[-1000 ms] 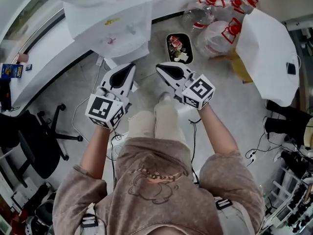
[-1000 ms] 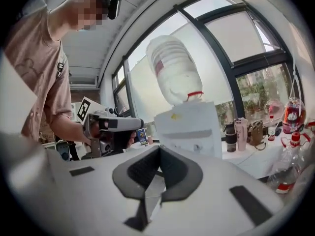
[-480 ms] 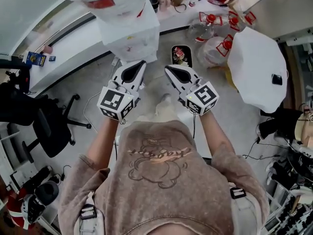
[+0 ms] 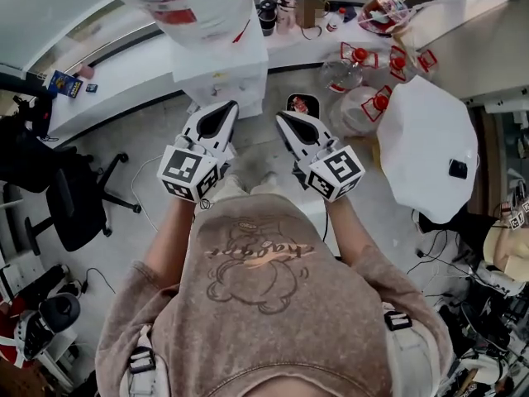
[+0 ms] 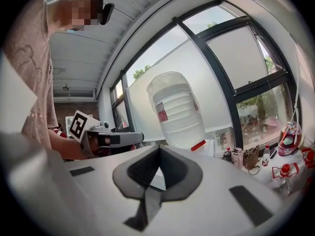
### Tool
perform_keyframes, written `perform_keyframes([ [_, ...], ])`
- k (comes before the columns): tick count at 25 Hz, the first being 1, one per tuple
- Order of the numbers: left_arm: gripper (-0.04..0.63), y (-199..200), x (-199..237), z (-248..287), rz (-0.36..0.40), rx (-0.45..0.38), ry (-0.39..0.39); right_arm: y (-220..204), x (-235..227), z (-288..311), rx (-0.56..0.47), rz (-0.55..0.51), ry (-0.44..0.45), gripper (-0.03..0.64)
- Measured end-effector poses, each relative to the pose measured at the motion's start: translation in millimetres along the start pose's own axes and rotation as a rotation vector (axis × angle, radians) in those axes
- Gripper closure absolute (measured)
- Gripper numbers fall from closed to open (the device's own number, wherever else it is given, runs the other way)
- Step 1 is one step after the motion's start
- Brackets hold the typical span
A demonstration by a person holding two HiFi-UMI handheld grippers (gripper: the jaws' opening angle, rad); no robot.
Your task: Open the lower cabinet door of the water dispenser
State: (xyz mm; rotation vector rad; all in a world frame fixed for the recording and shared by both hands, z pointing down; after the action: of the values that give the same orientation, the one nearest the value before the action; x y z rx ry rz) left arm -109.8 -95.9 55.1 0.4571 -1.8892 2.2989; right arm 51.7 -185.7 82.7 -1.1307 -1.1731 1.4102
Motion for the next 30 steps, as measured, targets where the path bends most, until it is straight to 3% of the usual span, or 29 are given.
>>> perform_keyframes([
  [12,0.583,12.2,22.7,-5.9,0.033,-0.021,-0.038,20.9,-4.3,18.8,-0.036,-0.091,-0.149,0.611],
  [20,0.583,4.1,33.0,1.7,0.06,-0.048,-0.025,6.4,-5.2,24.8,-0.046,-0.098,-0.161,0.611],
  [30,0.583,-19.3,44.0,1.2,0.031,-0.066,-0.007,-15.1,-6.0,30.9,-0.041,-0.072,-0.189,0.612],
])
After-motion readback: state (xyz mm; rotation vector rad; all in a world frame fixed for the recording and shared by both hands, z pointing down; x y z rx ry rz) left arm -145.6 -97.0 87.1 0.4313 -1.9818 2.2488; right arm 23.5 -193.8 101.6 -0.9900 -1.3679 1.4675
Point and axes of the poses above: the fingertips, and each gripper's own axes: z forward along the fingers, x to its left, y out of its top, the point moved 7 cm from there along -z, backward along the fingers, and after that the axes turned 10 degrees about -z, right-handed, at the moved point
